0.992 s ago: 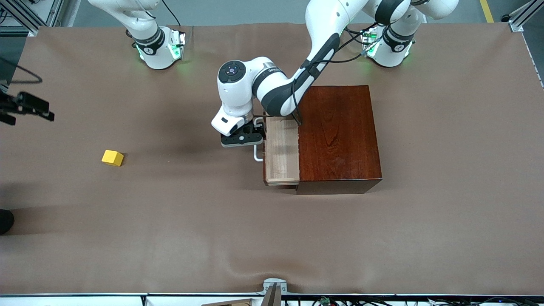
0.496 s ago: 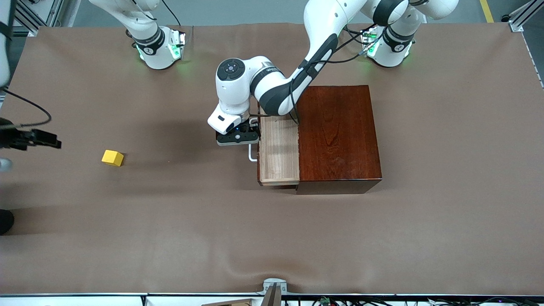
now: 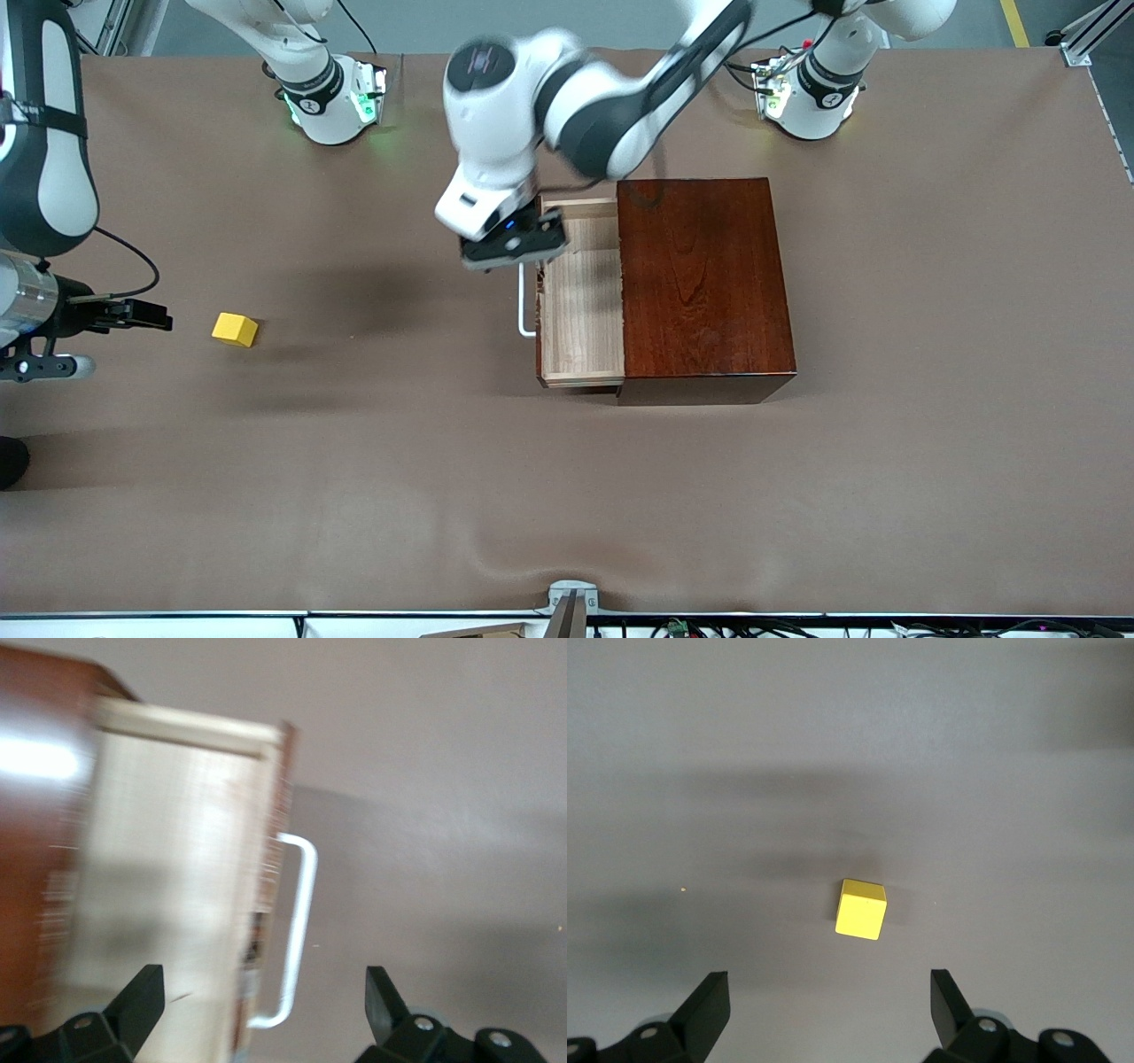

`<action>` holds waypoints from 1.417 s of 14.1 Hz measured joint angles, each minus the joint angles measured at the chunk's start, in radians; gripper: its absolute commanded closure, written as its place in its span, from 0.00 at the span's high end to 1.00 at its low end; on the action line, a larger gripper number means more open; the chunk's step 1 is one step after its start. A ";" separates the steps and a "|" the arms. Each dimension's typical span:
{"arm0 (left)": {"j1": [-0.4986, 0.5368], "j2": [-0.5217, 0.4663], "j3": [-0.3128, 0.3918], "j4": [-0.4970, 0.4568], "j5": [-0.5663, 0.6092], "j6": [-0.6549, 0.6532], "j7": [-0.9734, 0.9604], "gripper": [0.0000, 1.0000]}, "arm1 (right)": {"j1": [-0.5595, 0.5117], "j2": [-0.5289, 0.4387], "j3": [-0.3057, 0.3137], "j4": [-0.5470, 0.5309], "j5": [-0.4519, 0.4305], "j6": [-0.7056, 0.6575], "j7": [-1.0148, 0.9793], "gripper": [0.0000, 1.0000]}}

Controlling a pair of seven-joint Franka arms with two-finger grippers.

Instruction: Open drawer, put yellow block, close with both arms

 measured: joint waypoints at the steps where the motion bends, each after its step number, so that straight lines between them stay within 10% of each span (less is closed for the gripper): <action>1: 0.035 -0.063 0.004 -0.001 0.002 -0.083 0.006 1.00 | -0.001 0.009 0.000 -0.003 0.000 0.008 0.000 1.00; 12: 0.567 -0.327 0.006 -0.107 0.007 -0.312 0.640 1.00 | -0.053 0.083 0.009 -0.257 0.001 0.337 -0.001 1.00; 20: 0.778 -0.694 0.001 -0.619 0.005 -0.135 0.952 1.00 | -0.064 0.133 0.007 -0.346 0.001 0.479 -0.001 1.00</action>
